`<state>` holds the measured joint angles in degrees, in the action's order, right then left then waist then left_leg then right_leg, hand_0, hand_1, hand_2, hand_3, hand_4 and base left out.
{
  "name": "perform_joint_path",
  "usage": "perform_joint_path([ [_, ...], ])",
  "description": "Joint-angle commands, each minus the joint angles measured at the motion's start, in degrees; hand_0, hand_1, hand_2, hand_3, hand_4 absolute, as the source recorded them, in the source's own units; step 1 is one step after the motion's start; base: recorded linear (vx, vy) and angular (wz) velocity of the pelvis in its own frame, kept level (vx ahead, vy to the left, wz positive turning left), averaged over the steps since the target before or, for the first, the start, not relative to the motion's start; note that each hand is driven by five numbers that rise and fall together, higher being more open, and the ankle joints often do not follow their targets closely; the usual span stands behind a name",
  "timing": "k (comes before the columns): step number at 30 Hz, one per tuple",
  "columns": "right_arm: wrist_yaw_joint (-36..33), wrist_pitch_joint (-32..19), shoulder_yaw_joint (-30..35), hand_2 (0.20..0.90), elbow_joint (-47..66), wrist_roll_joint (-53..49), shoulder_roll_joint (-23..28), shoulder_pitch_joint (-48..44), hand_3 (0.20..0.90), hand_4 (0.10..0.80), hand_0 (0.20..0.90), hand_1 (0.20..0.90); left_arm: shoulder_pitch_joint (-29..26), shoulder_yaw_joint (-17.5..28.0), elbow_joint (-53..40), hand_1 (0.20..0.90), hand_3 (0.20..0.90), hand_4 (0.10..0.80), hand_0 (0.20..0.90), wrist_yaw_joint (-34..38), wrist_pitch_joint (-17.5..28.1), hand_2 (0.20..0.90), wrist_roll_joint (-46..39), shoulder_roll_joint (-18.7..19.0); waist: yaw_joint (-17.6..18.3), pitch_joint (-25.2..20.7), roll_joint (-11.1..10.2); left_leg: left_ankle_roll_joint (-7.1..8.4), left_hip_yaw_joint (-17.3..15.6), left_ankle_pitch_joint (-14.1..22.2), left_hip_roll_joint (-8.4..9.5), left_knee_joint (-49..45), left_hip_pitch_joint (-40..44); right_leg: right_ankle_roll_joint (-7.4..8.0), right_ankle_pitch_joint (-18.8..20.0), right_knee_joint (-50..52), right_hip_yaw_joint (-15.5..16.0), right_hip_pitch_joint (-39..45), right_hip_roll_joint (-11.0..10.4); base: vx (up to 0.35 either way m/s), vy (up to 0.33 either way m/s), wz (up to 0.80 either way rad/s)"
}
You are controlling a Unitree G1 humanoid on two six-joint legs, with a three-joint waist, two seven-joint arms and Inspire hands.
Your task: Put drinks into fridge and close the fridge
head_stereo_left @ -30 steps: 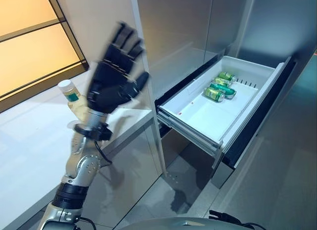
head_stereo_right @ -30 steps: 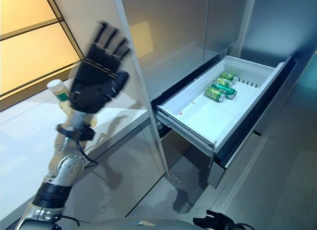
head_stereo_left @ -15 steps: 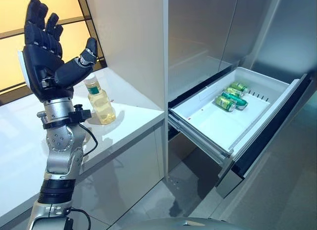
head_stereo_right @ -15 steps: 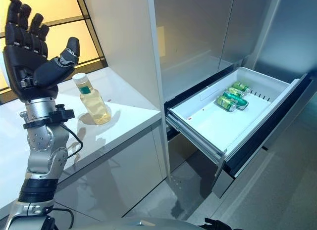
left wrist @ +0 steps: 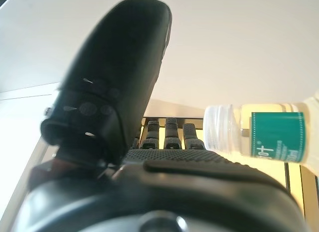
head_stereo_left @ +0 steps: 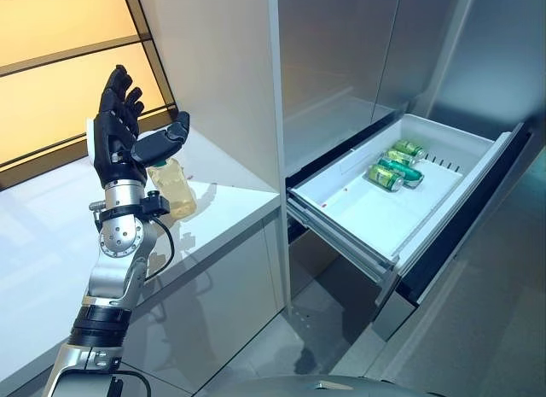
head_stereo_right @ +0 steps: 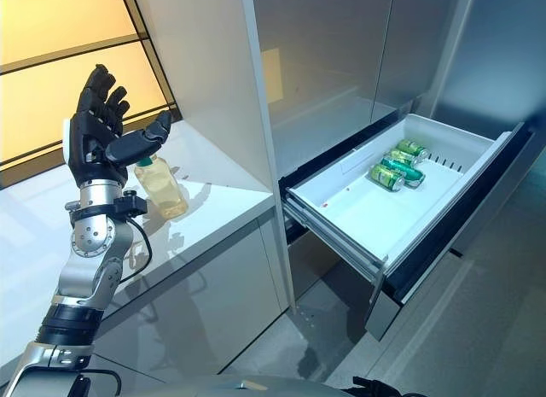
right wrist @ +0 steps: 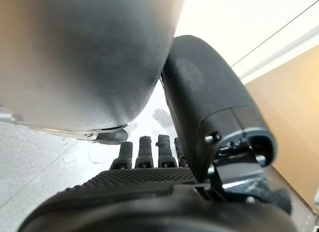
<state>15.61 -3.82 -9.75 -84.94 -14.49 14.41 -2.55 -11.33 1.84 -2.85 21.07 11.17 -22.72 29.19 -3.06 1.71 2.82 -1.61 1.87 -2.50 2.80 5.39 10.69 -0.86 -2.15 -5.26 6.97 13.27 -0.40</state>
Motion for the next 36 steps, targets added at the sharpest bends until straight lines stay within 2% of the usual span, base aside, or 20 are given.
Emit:
perform_joint_path([
  [1,2.3,0.0,0.4,0.900,-3.6,0.5,1.5,-1.9,0.900,0.800,0.900,0.900,-5.8,-0.2,0.5,0.900,0.900,0.800,0.900,0.6,0.2,0.900,3.9,3.3,-0.7,0.7,0.1,-0.21,-2.7,6.7,-0.04,-0.6,0.9,2.55,-3.1,4.1,2.1,-2.6,-0.2,0.000,0.000,0.00],
  [8,2.6,1.2,0.7,0.900,-2.5,0.8,1.9,-2.1,0.900,0.800,0.900,0.900,-5.8,-0.7,4.6,0.900,0.900,0.800,0.900,2.4,-0.6,0.900,5.6,3.7,-0.4,0.8,-0.1,-0.20,-3.1,6.7,-0.11,-0.6,1.1,2.76,-2.9,4.1,1.8,-2.5,-0.2,0.000,0.000,0.00],
  [16,2.6,1.4,0.7,0.900,-2.9,1.4,1.8,-2.1,0.900,0.800,0.900,0.900,-6.8,0.1,6.6,0.900,0.900,0.800,0.900,5.5,6.4,0.900,4.2,2.8,-0.1,0.5,-0.3,-0.11,-3.5,6.8,-0.22,-0.4,1.3,2.88,-2.8,3.7,1.5,-2.3,-0.2,0.000,0.000,0.00],
  [21,2.6,1.3,0.8,0.900,-3.1,1.8,1.8,-2.2,0.900,0.800,0.900,0.900,-7.1,-0.3,6.9,0.900,0.900,0.800,0.900,4.9,6.2,0.900,3.0,1.5,-0.1,0.5,-0.2,-0.05,-3.6,6.7,-0.26,-0.4,1.4,2.91,-2.7,3.6,1.6,-2.3,-0.2,0.000,0.000,0.00],
  [30,2.7,0.9,0.7,0.900,-3.4,1.8,1.8,-2.3,0.900,0.800,0.900,0.900,-7.6,-1.5,8.1,0.900,0.900,0.800,0.900,4.5,4.9,0.900,3.6,1.6,0.2,0.7,-0.1,-0.02,-3.9,6.7,-0.31,-0.4,1.4,3.02,-2.7,3.6,1.3,-2.2,-0.2,0.000,0.000,0.00],
  [36,2.2,0.9,0.7,0.900,-3.3,1.6,1.7,-2.2,0.900,0.800,0.900,0.900,-7.5,-2.2,8.5,0.900,0.900,0.800,0.900,4.0,1.6,0.900,4.0,2.4,0.3,0.8,0.1,-0.01,-4.0,6.7,-0.34,-0.4,1.4,3.10,-2.6,3.5,1.1,-2.2,-0.2,0.000,0.000,0.00],
])
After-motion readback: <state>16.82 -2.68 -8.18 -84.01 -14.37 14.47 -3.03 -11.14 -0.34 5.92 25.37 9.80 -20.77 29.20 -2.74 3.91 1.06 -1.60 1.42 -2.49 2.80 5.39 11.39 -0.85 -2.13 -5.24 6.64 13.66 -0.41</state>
